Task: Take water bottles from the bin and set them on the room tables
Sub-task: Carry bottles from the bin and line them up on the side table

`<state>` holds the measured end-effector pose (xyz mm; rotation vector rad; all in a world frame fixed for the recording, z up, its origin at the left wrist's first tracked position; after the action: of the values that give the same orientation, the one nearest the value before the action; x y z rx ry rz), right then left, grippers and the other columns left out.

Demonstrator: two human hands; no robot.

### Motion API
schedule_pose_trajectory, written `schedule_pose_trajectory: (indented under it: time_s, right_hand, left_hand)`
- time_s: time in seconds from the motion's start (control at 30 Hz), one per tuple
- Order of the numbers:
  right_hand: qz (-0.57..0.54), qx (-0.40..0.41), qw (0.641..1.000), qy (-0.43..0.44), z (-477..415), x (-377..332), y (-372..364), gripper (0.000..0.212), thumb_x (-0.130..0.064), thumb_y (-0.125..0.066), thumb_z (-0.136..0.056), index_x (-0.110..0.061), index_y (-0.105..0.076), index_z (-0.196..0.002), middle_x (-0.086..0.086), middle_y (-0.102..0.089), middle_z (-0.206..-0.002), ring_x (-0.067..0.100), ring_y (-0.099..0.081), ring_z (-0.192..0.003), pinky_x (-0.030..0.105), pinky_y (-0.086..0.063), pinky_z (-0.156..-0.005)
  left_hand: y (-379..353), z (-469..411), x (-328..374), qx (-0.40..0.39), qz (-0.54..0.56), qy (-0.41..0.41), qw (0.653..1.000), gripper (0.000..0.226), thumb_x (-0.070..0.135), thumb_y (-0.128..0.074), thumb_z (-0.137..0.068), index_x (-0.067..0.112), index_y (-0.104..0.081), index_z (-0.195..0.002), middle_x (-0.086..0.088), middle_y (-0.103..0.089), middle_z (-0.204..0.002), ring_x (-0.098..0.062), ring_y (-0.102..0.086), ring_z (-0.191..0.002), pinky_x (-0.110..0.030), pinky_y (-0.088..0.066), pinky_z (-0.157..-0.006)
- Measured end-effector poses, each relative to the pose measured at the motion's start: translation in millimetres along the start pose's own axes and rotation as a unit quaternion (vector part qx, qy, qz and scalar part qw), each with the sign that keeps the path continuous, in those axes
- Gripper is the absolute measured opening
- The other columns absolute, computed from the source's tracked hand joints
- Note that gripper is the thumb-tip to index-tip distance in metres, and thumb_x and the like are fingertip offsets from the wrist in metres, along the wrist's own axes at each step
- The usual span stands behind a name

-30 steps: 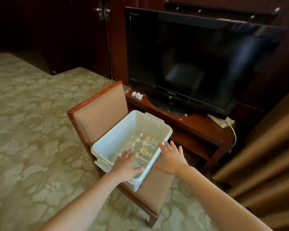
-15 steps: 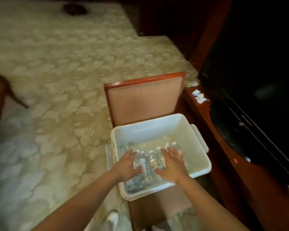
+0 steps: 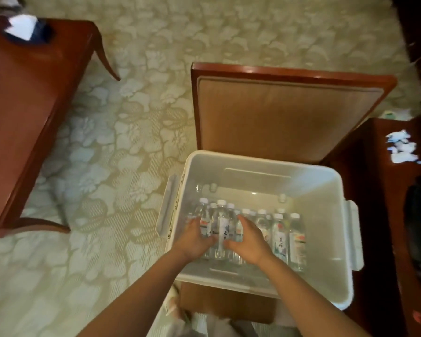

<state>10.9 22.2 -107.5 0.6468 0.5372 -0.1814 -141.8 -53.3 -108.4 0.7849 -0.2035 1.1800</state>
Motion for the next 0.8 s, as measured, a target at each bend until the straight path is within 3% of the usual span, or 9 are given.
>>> schedule_pose_trajectory:
  time_s: [0.07,0.17,0.3,0.4,0.5,0.57,0.7,0.8]
  right_hand:
    - [-0.034,-0.017,0.999,-0.014,-17,8,-10,0.096,-0.042,-0.074,-0.086,-0.018,-0.015,-0.159,0.006,-0.023,-0.163,0.027,-0.027,-0.148,0.039,-0.028,-0.117]
    - [-0.07,-0.038,0.996,-0.032,-40,18,-25,0.091,-0.037,-0.075,-0.087,-0.016,-0.02,-0.157,0.007,-0.029,-0.16,0.027,-0.037,-0.143,0.036,-0.035,-0.111]
    - [-0.096,-0.045,0.994,-0.039,-63,23,-37,0.075,-0.029,-0.077,-0.086,-0.014,-0.036,-0.146,0.012,-0.048,-0.14,0.024,-0.054,-0.115,0.033,-0.045,-0.095]
    - [-0.106,-0.042,0.992,-0.046,-74,25,-45,0.068,-0.029,-0.08,-0.082,-0.015,-0.042,-0.137,0.007,-0.057,-0.12,0.019,-0.058,-0.098,0.038,-0.052,-0.09]
    - [-0.123,-0.034,0.99,-0.065,-86,34,-57,0.075,-0.046,-0.081,-0.069,-0.019,-0.043,-0.128,0.007,-0.062,-0.116,0.022,-0.066,-0.094,0.046,-0.056,-0.086]
    - [-0.136,-0.029,0.987,-0.078,-92,38,-63,0.081,-0.053,-0.08,-0.062,-0.019,-0.043,-0.126,0.006,-0.063,-0.115,0.022,-0.068,-0.092,0.044,-0.058,-0.082]
    - [-0.142,-0.036,0.985,-0.093,-94,37,-65,0.072,-0.036,-0.083,-0.076,-0.013,-0.039,-0.127,0.007,-0.062,-0.116,0.025,-0.066,-0.096,0.033,-0.051,-0.073]
    - [-0.153,-0.053,0.983,-0.091,-94,40,-64,0.066,-0.037,-0.082,-0.078,-0.013,-0.039,-0.123,0.005,-0.063,-0.11,0.023,-0.065,-0.093,0.035,-0.052,-0.074]
  left_hand:
    - [-8,-10,-8,0.001,0.031,0.036,0.999,0.071,0.039,-0.068,-0.085,0.014,-0.036,-0.143,-0.002,-0.046,-0.142,-0.024,-0.046,-0.131,-0.038,-0.039,-0.109]
    - [-15,-29,-22,0.025,0.042,0.061,0.997,0.081,0.048,-0.061,-0.07,0.015,-0.038,-0.14,-0.008,-0.05,-0.14,-0.029,-0.049,-0.13,-0.048,-0.044,-0.106]
    - [-24,-46,-35,0.044,0.03,0.073,0.996,0.072,0.031,-0.065,-0.085,0.009,-0.031,-0.145,-0.014,-0.043,-0.145,-0.032,-0.042,-0.135,-0.049,-0.041,-0.108]
    - [-28,-48,-36,0.054,0.041,0.072,0.995,0.062,0.025,-0.064,-0.086,0.012,-0.035,-0.14,-0.011,-0.049,-0.138,-0.029,-0.049,-0.128,-0.047,-0.045,-0.104]
    - [-36,-59,-54,0.053,0.057,0.097,0.992,0.07,0.037,-0.059,-0.073,0.012,-0.039,-0.136,-0.01,-0.055,-0.131,-0.028,-0.055,-0.123,-0.048,-0.048,-0.1]
    - [-39,-64,-61,0.054,0.064,0.107,0.991,0.074,0.035,-0.056,-0.072,0.01,-0.036,-0.139,-0.012,-0.054,-0.134,-0.029,-0.054,-0.124,-0.048,-0.048,-0.101]
    - [-34,-57,-47,0.055,0.052,0.119,0.99,0.07,0.025,-0.06,-0.08,0.009,-0.032,-0.143,-0.015,-0.05,-0.137,-0.031,-0.052,-0.126,-0.047,-0.046,-0.103]
    - [-36,-52,-36,0.039,0.027,0.121,0.992,0.08,0.024,-0.065,-0.089,0.009,-0.018,-0.152,-0.018,-0.029,-0.15,-0.034,-0.037,-0.137,-0.045,-0.036,-0.112]
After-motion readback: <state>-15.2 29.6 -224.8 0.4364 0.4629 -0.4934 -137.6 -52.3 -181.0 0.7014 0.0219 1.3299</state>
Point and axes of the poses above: each hand's wrist, its own z-axis away from the middle knuckle, its own y-axis out of the back of the hand, x = y × z, the point moved 8 cm from there along -z, towards the middle knuckle
